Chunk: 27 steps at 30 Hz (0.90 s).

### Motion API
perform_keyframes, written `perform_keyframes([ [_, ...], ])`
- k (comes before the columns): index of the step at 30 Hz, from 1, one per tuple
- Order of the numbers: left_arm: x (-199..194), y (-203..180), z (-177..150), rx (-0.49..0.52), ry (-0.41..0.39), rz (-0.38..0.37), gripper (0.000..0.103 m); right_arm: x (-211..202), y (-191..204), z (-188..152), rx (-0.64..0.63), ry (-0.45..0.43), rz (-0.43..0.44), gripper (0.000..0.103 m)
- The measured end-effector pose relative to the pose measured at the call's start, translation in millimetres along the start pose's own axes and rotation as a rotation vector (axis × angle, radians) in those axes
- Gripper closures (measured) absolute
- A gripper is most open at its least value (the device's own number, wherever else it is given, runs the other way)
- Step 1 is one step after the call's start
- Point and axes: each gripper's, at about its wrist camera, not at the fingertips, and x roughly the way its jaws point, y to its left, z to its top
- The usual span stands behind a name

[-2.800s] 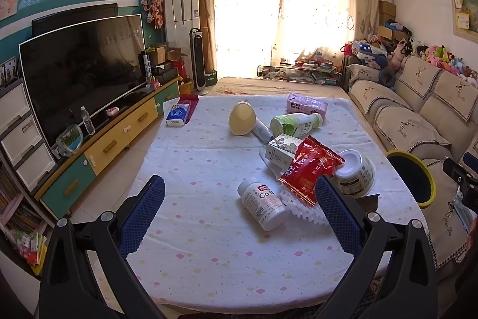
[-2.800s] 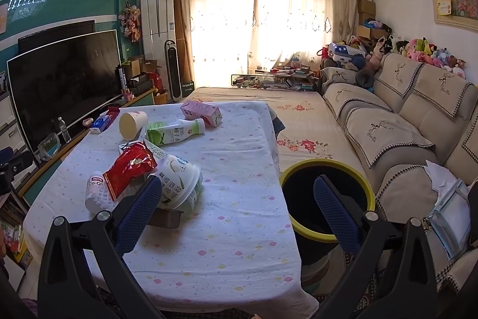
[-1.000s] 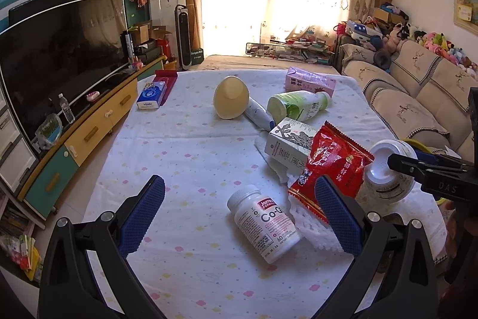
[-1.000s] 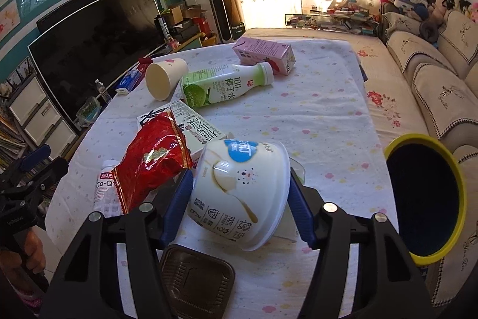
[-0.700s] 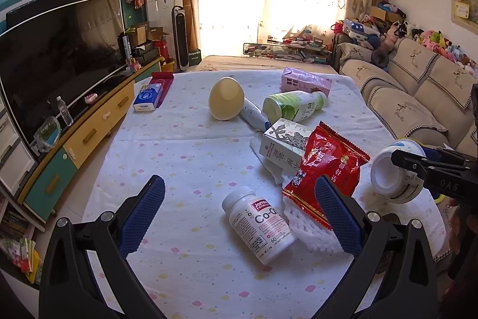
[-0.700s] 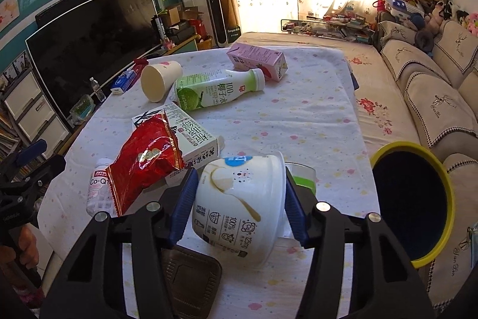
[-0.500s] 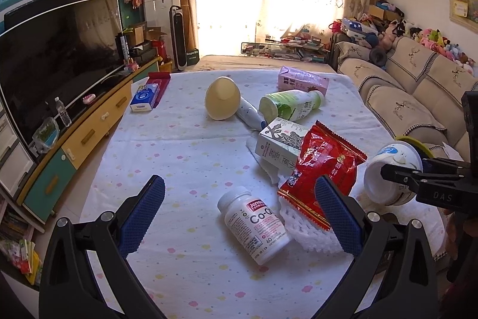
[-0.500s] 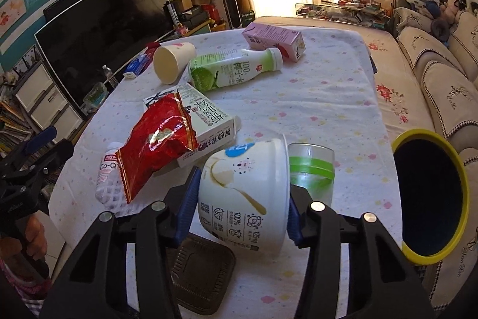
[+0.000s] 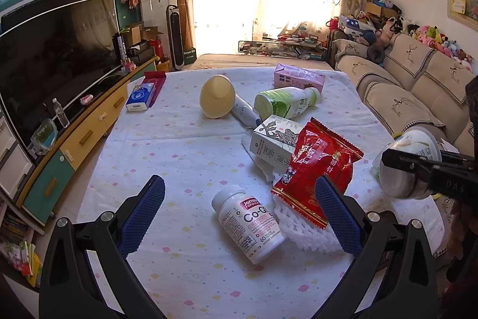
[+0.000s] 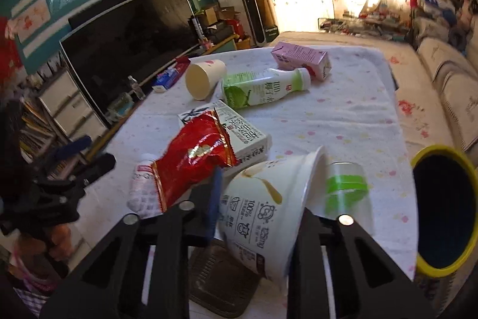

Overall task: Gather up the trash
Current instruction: 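Carry the yogurt bowl with the right gripper over the yellow-rimmed bin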

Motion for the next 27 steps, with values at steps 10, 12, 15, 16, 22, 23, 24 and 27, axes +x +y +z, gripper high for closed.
perform_keyframes([
  [10, -1, -3, 0, 0.005, -0.003, 0.002, 0.004, 19, -34, 30, 0.268, 0.067, 0.386, 0.084],
  [12, -1, -5, 0, 0.011, -0.003, -0.001, 0.004, 20, -30, 37, 0.28, 0.067, 0.444, 0.084],
  [15, -1, -7, 0, 0.018, -0.003, -0.002, 0.004, 12, -20, 50, 0.254, 0.047, 0.488, 0.084],
  [16, -1, -7, 0, 0.021, -0.004, -0.003, 0.004, 5, -16, 55, 0.232, 0.03, 0.483, 0.084],
  [22, -1, -9, 1, 0.021, -0.012, -0.013, 0.004, -70, -11, 79, 0.098, -0.132, 0.308, 0.083],
  [23, -1, -10, 1, 0.023, -0.012, -0.015, 0.004, -81, -15, 79, 0.089, -0.153, 0.264, 0.084],
  [24, 0, -11, 1, 0.025, -0.012, -0.017, 0.004, -91, -20, 78, 0.086, -0.168, 0.221, 0.083],
  [27, 1, -16, 0, 0.035, -0.011, -0.023, 0.004, -112, -47, 71, 0.106, -0.197, 0.082, 0.084],
])
